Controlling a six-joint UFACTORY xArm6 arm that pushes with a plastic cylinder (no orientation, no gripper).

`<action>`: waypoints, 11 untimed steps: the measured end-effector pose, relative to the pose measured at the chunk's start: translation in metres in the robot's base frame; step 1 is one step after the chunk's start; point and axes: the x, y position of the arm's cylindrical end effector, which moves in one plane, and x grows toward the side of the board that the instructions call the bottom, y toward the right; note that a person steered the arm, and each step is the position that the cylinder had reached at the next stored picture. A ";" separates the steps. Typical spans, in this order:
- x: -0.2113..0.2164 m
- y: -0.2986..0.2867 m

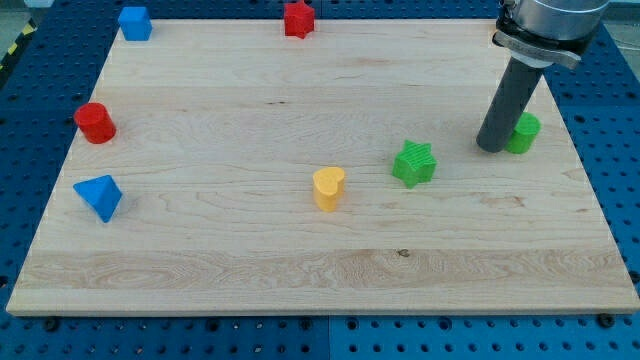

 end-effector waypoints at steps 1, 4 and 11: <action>0.000 0.000; 0.000 0.000; -0.007 0.029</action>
